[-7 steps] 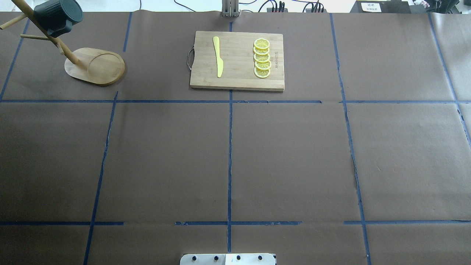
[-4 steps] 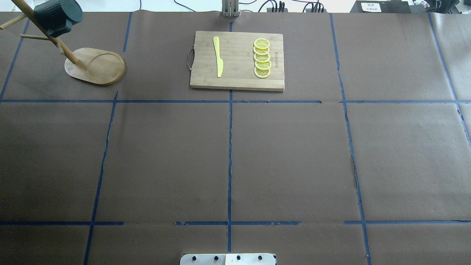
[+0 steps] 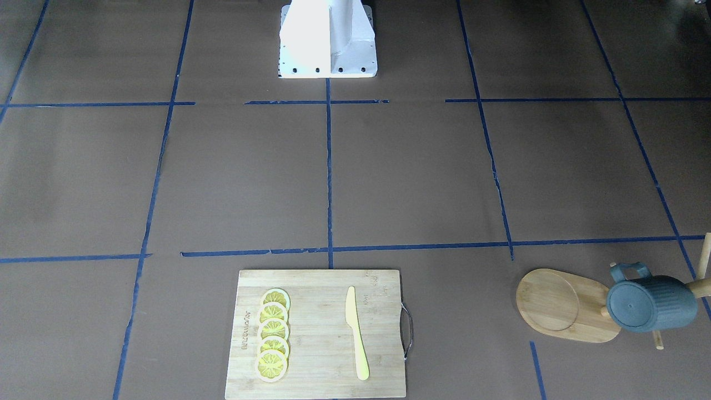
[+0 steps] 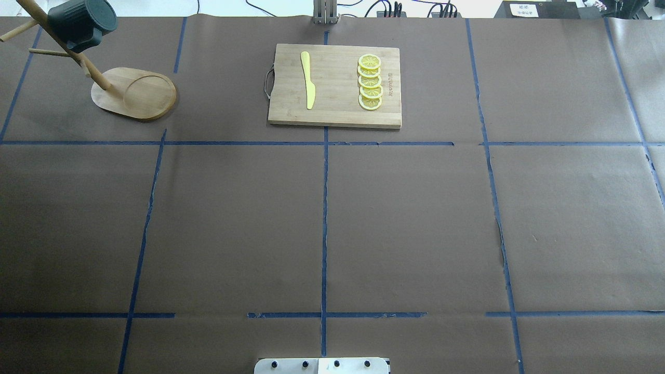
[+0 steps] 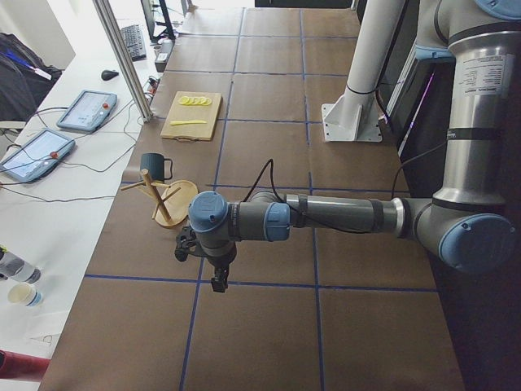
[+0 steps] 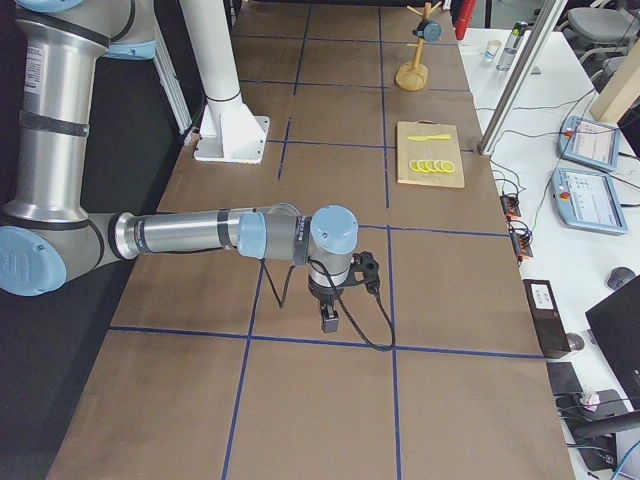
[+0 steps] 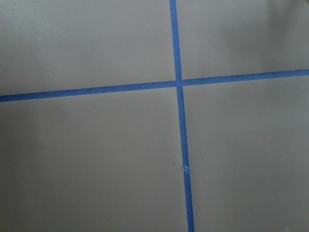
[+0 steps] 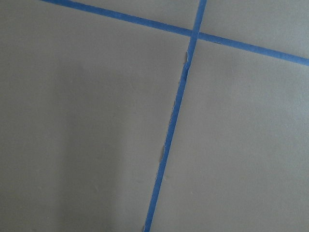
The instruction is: Hang cup on storage rack
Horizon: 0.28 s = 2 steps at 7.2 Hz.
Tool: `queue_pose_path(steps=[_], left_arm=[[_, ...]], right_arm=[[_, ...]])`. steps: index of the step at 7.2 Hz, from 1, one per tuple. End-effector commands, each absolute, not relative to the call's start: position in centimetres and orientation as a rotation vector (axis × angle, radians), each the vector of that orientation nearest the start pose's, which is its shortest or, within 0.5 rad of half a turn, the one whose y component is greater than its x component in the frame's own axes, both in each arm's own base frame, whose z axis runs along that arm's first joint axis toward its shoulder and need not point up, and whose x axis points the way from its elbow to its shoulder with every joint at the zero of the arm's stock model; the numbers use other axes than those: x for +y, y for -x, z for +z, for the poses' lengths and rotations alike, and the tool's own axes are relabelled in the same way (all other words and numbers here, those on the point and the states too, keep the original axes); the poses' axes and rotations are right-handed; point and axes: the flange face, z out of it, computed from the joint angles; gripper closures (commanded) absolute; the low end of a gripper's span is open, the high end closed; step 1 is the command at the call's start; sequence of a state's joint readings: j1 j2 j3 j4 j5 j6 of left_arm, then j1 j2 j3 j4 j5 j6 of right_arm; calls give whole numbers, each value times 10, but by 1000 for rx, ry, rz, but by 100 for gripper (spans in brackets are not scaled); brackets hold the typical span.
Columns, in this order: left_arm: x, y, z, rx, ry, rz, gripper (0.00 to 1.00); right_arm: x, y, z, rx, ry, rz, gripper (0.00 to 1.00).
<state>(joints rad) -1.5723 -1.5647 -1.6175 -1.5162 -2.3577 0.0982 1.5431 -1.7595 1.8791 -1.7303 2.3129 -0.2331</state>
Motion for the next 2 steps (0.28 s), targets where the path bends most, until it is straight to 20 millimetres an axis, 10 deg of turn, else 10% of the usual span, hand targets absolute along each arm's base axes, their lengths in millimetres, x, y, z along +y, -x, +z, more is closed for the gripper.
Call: queue_pose_path(steps=[1,2], left_arm=[[-488,64,644,787,-26,86,0],[-488,64,644,787,-26,86,0]], right_arm=[[-408,-54,611,-743,-36,-235,0],[-408,-54,611,-743,-36,-236,0]])
